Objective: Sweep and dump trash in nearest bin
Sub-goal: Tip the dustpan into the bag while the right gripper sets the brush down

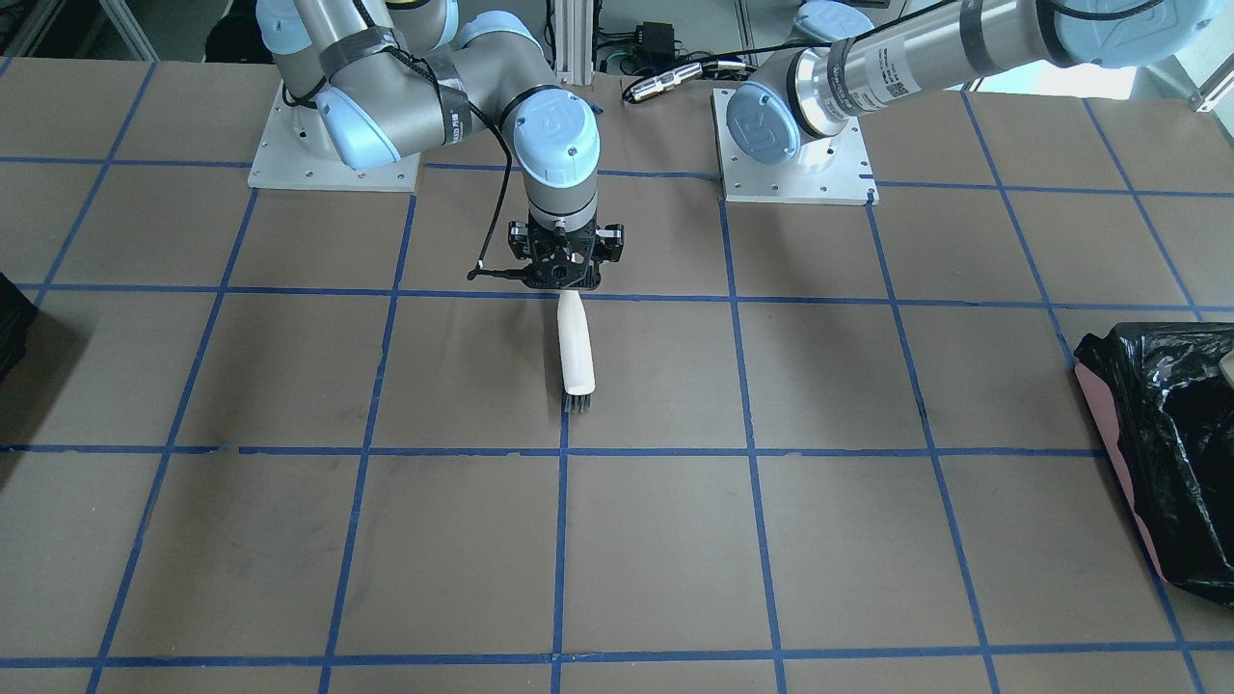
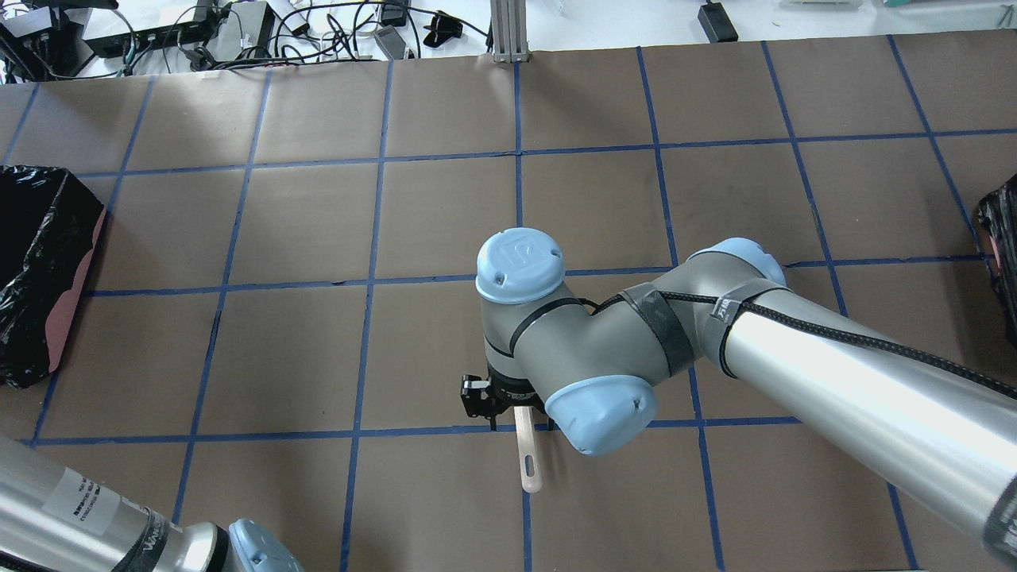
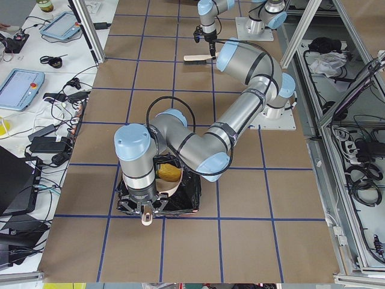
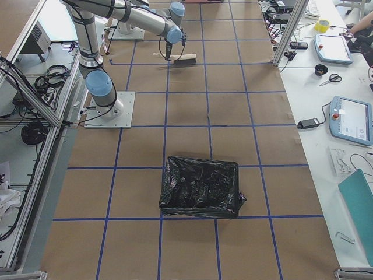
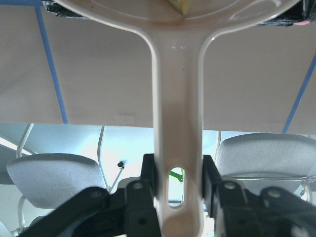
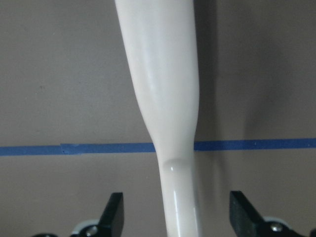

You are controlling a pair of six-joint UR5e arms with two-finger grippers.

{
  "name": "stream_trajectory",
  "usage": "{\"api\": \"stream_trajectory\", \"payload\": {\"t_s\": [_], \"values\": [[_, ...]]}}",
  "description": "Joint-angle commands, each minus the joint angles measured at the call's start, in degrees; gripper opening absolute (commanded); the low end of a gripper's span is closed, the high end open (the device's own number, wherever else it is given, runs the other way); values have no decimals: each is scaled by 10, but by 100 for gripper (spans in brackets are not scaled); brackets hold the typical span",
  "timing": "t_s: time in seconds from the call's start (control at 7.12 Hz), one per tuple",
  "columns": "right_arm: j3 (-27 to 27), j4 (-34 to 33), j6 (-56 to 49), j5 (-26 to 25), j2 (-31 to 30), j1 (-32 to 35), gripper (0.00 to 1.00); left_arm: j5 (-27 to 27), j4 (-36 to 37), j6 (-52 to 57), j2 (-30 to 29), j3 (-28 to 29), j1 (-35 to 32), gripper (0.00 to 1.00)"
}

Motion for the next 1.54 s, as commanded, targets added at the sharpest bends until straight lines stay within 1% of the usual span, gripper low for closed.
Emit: {"api": "stream_trajectory", "payload": {"t_s": [0.0,0.14,0.28,0.42,0.56,0.7,0.84,1.12,1.26,1.4], "values": [[-32,4,-5,-13,-9,-6,87,2,143,12,11,-76,-3,0],[-73,27,-13,-55,-29,-6,96,33,177,33,21,-130,-8,0],[-127,85,-30,-56,-45,-5,100,58,177,38,26,-129,-16,0],[-201,155,-29,-59,-50,-5,100,65,178,36,29,-115,-25,0],[-262,200,-29,-62,-49,-6,100,78,180,37,36,-109,-28,0],[-304,239,-30,-64,-50,-14,100,92,184,34,40,-114,-31,0],[-319,249,-32,-63,-52,-41,100,117,197,33,42,-115,-41,0],[-317,263,-142,-61,-78,-136,100,123,199,34,42,-117,-46,0],[-315,287,-196,-64,-90,-178,100,121,197,36,50,-114,-51,0],[-309,291,-258,-66,-102,-213,100,118,185,33,65,-114,-71,0]]}}
